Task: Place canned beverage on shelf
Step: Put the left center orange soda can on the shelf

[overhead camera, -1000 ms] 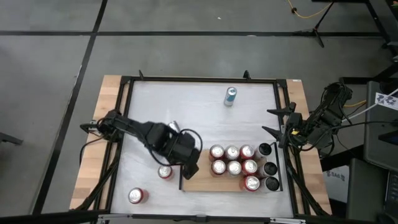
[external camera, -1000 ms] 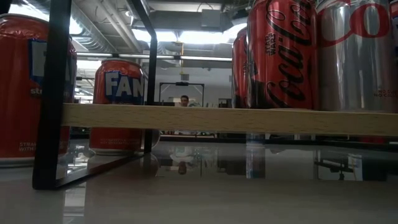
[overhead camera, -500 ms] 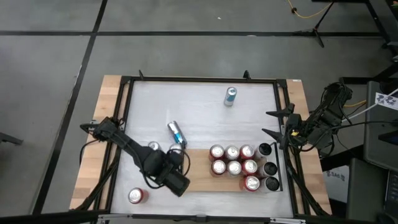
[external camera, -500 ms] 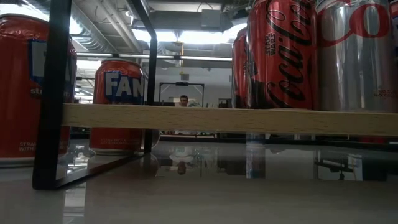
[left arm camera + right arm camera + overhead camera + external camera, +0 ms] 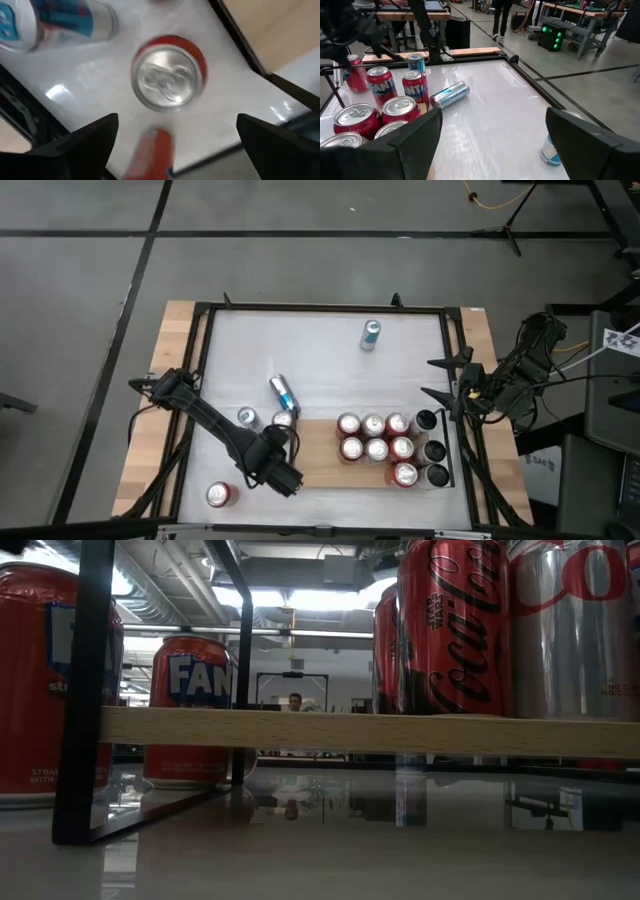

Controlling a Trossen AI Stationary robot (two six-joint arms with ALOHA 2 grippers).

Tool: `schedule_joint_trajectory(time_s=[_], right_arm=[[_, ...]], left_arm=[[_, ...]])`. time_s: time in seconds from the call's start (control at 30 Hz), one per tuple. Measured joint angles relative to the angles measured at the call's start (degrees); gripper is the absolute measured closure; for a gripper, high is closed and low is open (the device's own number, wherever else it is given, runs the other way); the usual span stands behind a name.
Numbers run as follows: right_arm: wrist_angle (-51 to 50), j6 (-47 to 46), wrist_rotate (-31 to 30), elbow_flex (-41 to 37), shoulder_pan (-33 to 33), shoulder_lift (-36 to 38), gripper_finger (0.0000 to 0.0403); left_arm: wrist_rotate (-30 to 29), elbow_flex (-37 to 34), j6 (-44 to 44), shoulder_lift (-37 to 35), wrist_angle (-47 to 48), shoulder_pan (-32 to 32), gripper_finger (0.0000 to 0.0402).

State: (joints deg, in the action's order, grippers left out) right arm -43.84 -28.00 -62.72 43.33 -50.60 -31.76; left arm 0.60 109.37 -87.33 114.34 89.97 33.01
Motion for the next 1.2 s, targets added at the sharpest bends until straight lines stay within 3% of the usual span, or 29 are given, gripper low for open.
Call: schedule_joint_trajectory(time_s=[0.3, 0.77, 1.2], right_arm=[[0.0, 0.0, 0.0, 0.0, 0.0, 0.0, 0.0056], [0.0, 0.0, 0.0, 0.0, 0.0, 0.0, 0.0056], [0.0, 0.0, -0.1, 0.0, 0.0, 0.0, 0.0056]], left_arm=[[-2.2, -5.1, -0.7, 0.0, 0.1, 0.0, 0.0002], [-5.8, -5.4, -7.8, -0.1, -0.9, 0.1, 0.0002], [-7.8, -5.4, -8.7, -0.1, -1.1, 1.1, 0.0002]])
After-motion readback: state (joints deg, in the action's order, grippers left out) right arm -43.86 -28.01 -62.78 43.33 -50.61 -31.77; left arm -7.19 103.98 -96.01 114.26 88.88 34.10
